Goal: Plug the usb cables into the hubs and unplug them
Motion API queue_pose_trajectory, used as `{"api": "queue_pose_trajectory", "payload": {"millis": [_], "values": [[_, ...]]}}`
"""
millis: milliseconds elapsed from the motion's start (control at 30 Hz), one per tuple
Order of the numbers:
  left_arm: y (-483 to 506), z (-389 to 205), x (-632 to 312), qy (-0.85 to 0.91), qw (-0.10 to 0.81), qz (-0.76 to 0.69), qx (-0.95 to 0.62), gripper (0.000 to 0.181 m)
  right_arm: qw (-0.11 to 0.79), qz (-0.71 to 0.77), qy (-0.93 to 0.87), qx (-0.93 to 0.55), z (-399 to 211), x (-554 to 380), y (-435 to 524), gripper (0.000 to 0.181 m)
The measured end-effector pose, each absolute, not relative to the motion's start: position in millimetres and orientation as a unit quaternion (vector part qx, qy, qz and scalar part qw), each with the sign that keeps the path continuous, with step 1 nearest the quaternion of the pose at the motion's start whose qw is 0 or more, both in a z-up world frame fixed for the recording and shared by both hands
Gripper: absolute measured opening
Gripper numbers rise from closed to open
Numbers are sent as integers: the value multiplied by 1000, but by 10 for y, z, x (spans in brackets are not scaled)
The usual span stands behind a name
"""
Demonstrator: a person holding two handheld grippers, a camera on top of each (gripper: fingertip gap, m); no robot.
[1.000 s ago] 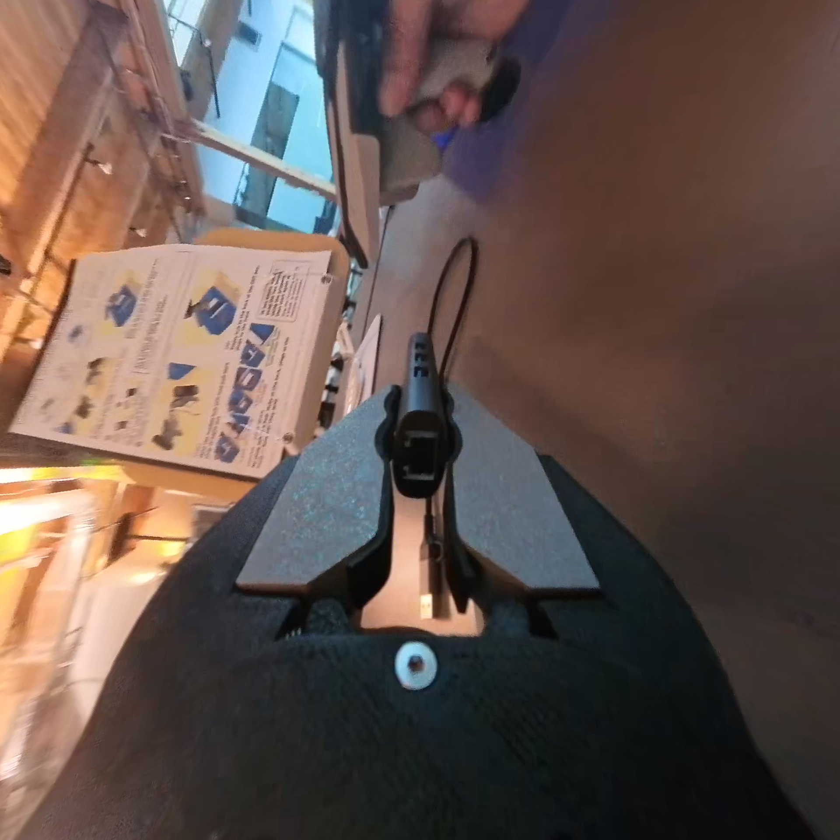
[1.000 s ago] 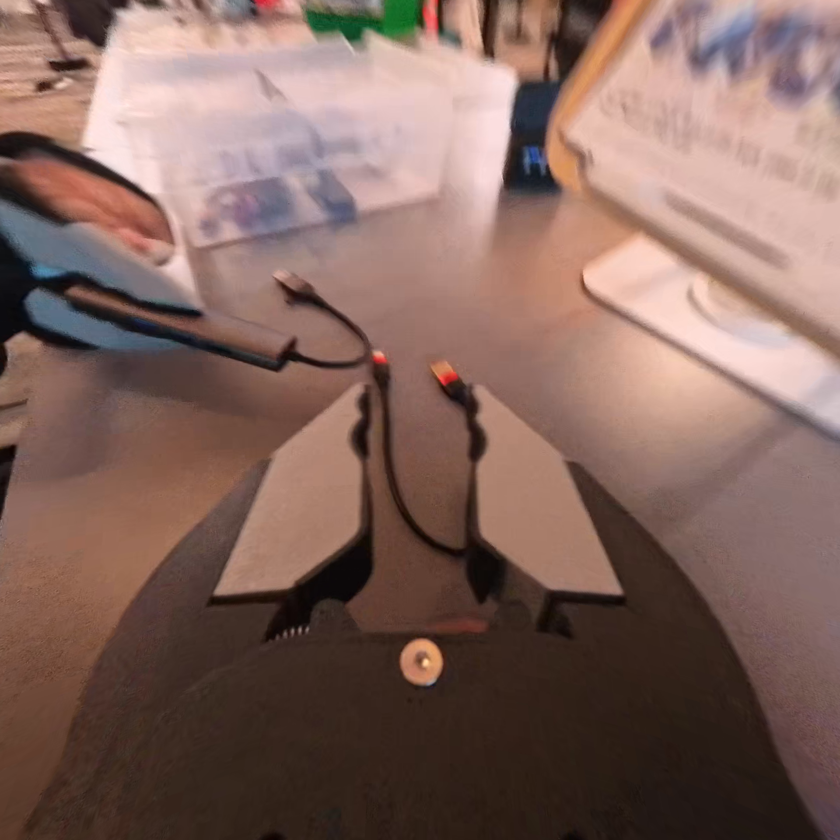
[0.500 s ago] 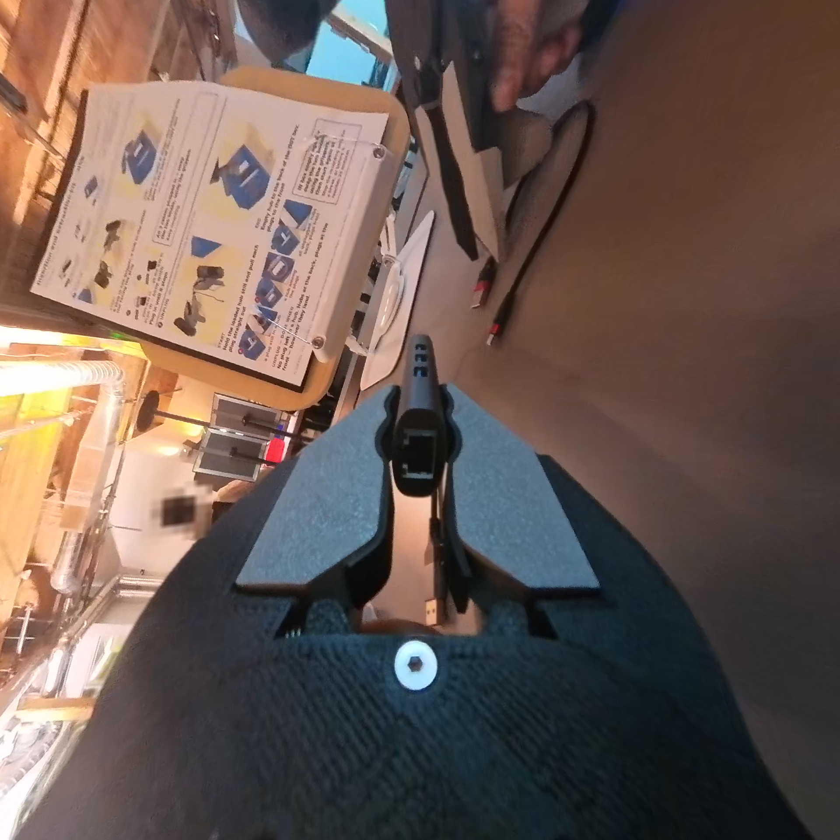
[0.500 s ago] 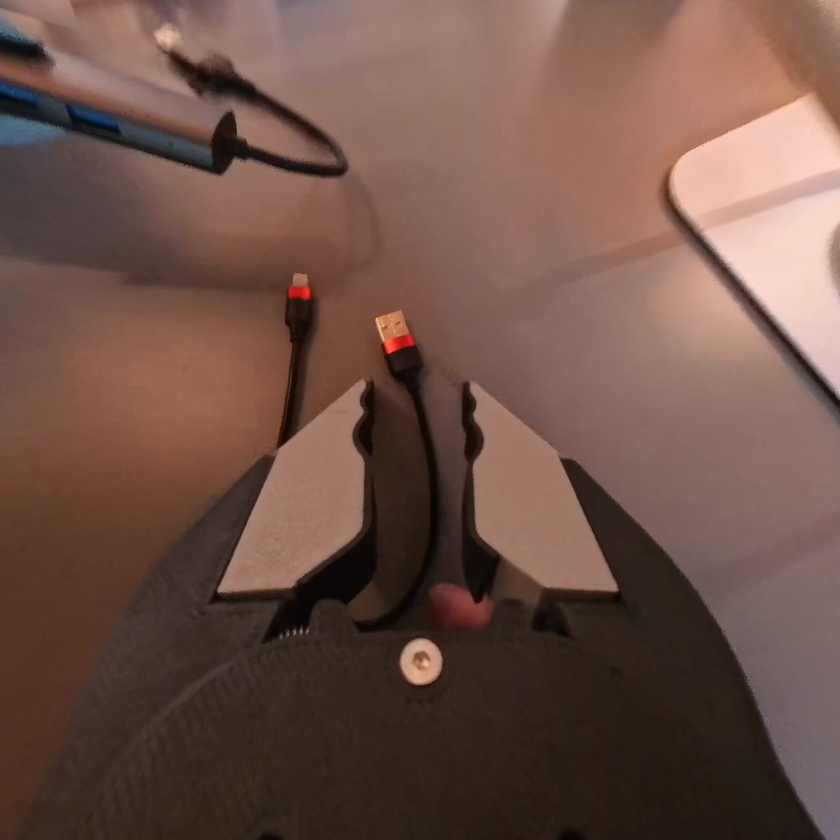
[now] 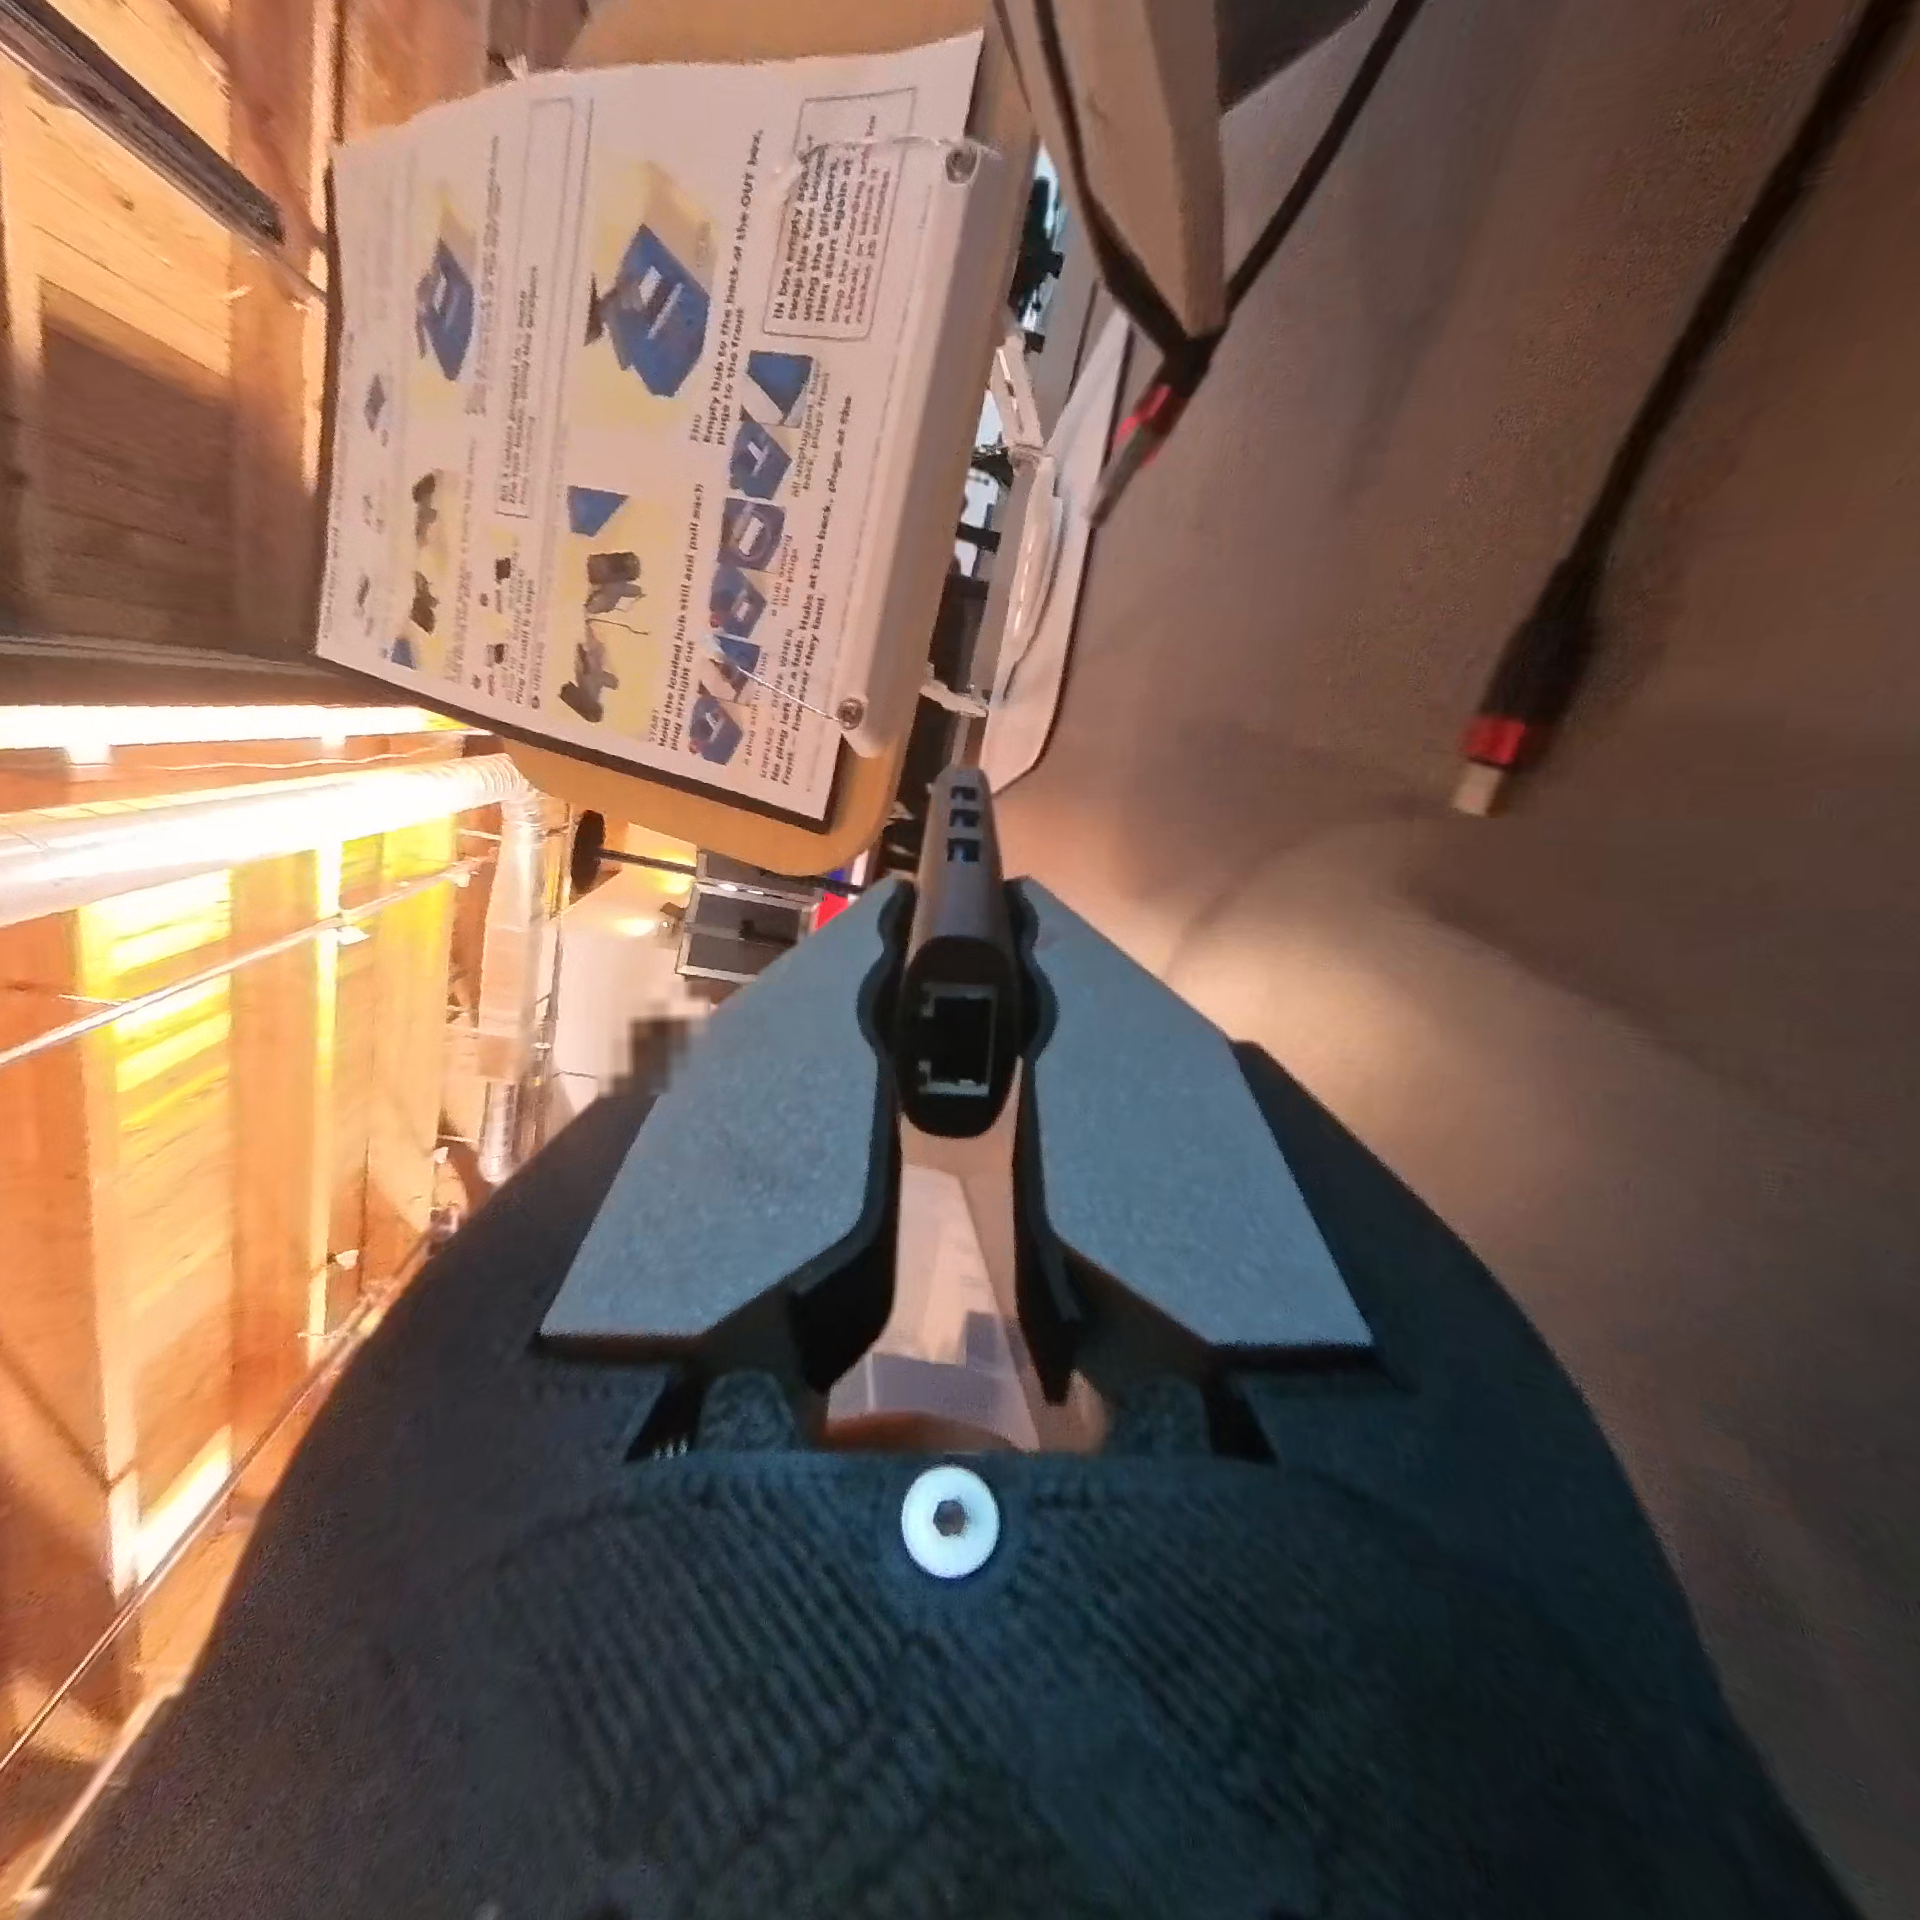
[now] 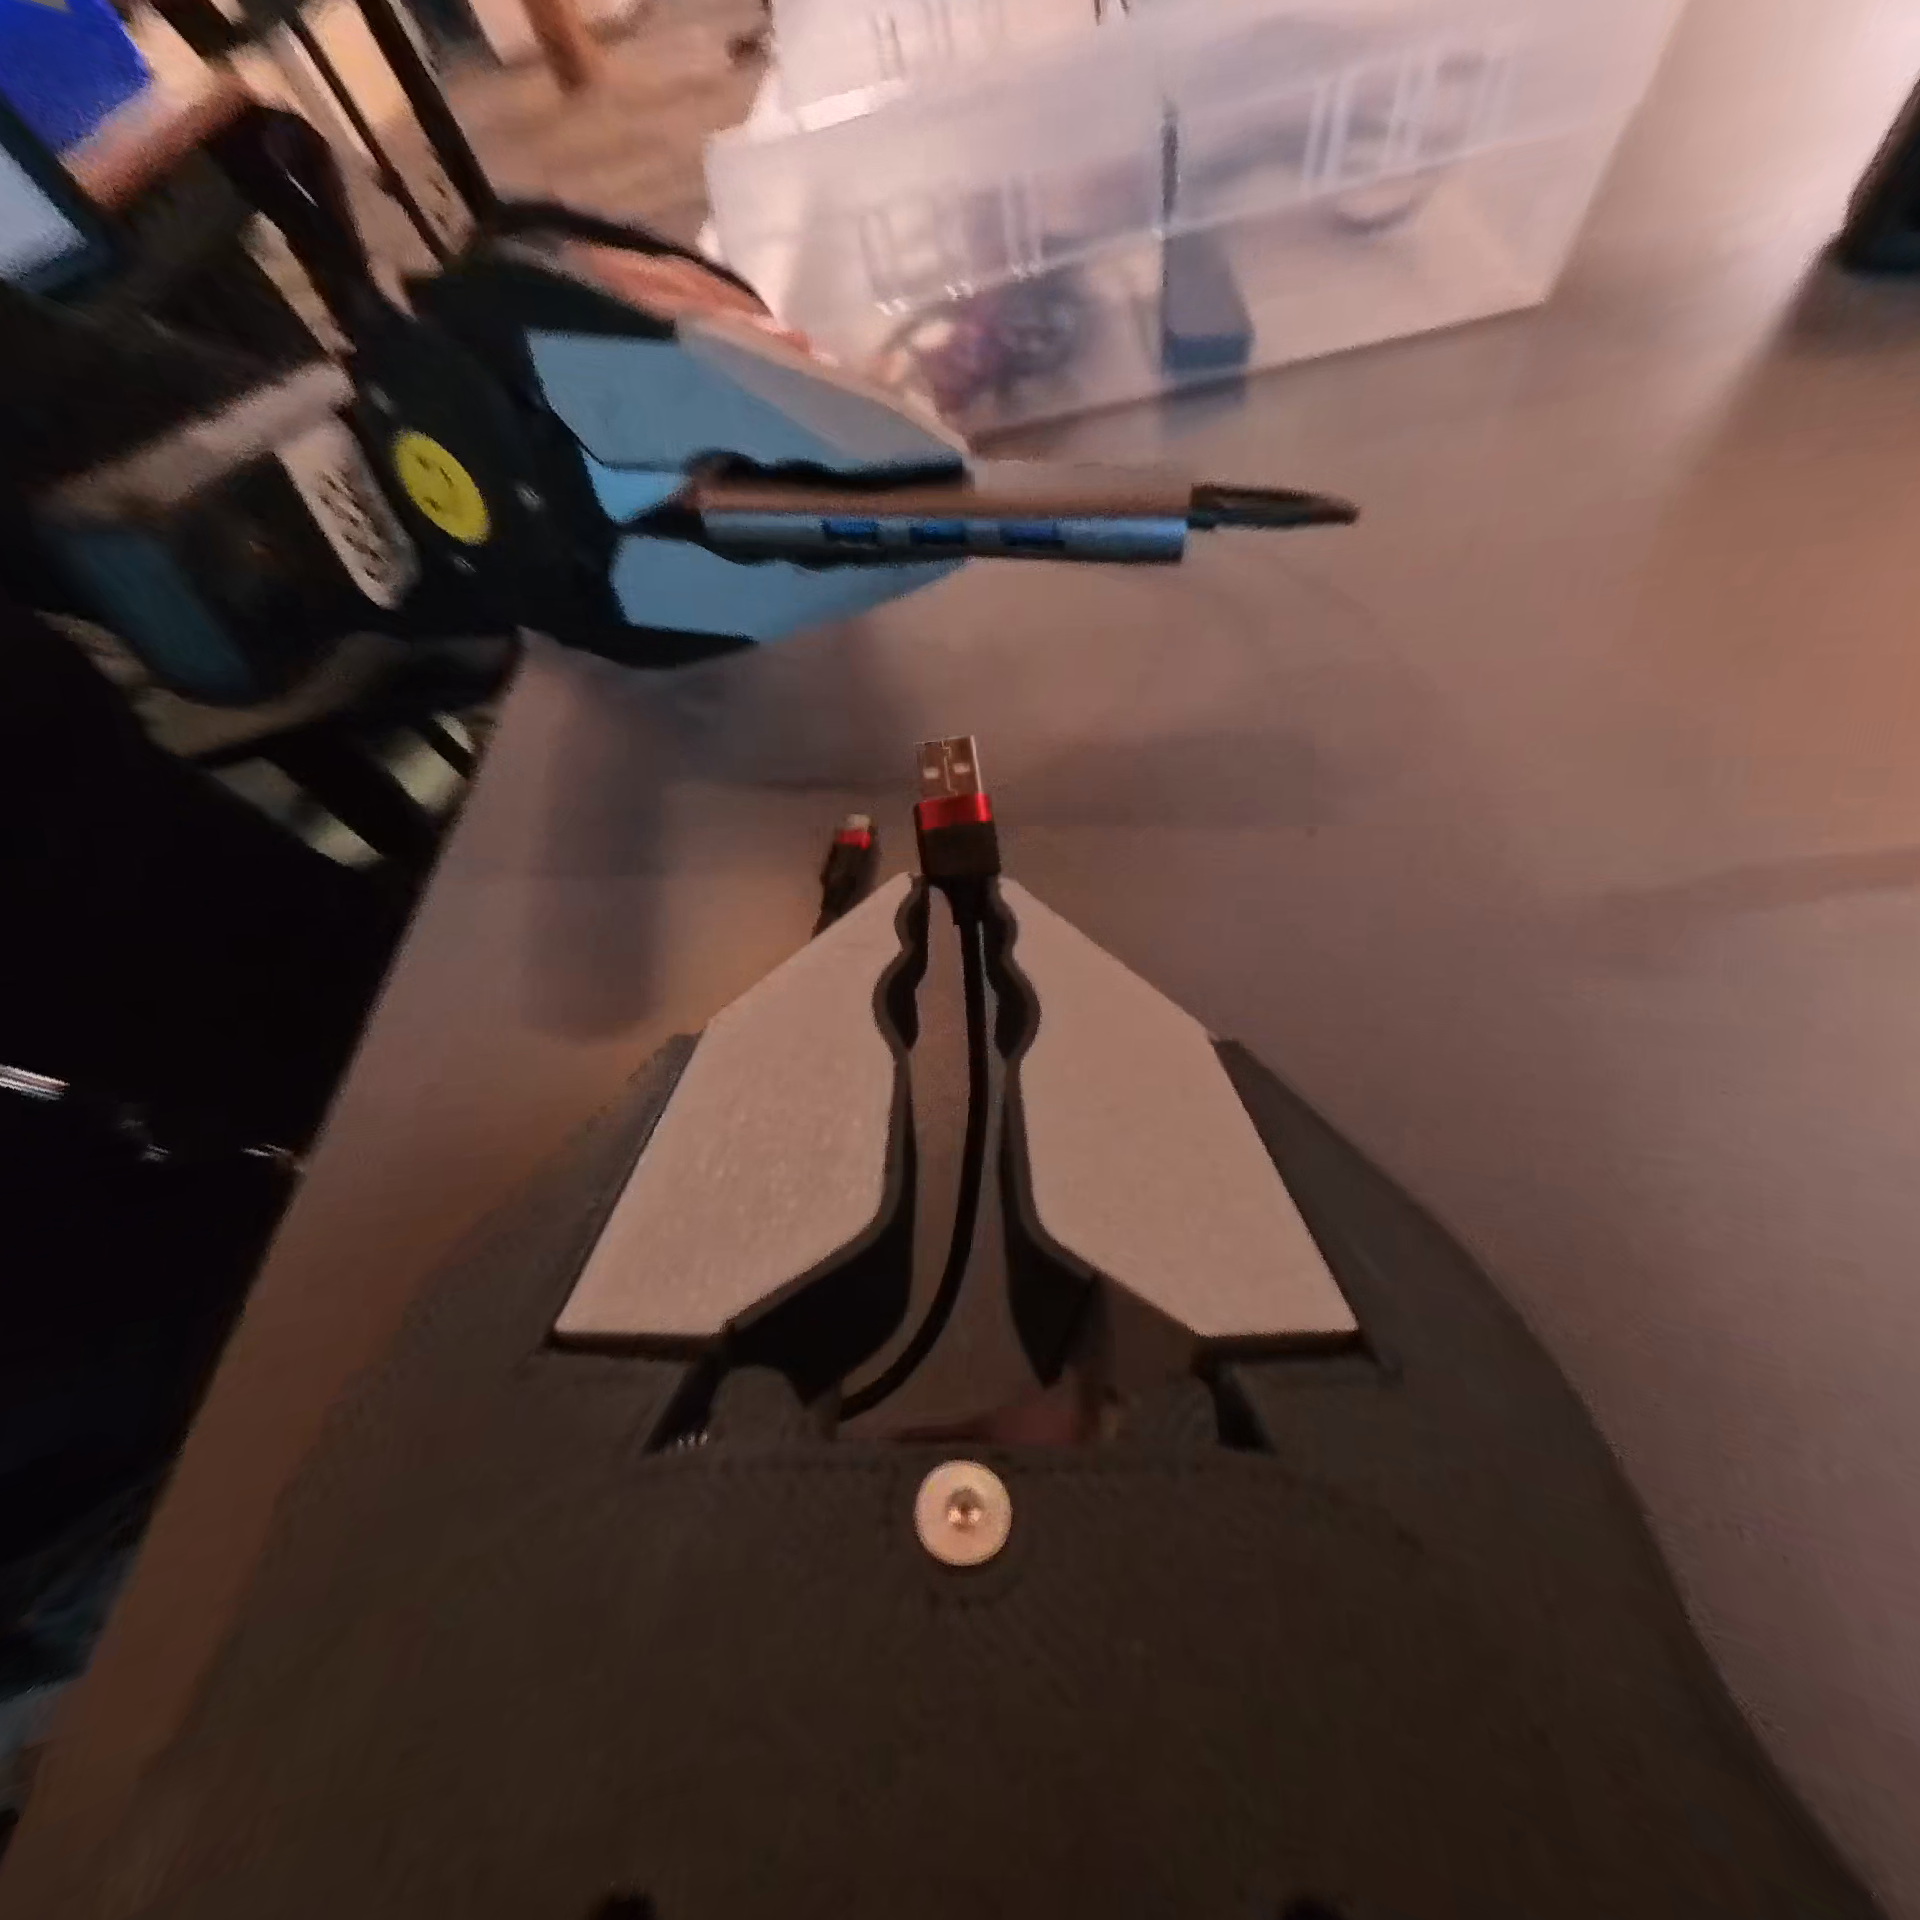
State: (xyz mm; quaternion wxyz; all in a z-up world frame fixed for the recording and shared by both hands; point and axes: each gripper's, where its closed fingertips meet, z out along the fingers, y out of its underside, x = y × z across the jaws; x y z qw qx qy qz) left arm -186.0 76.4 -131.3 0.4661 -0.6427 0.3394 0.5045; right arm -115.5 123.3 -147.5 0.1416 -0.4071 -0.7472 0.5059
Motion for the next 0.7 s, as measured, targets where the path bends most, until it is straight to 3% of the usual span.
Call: {"api": "queue_pose_trajectory", "payload": {"millis": [267, 700], "values": [[740, -1229, -1869, 321, 488, 502, -638, 15, 131, 576, -712, -379, -1173, -1087, 1158, 6], [769, -1307, -1892, 303, 504, 445, -675, 15, 175, 481, -738, -439, -1317, -1292, 1007, 3]]}}
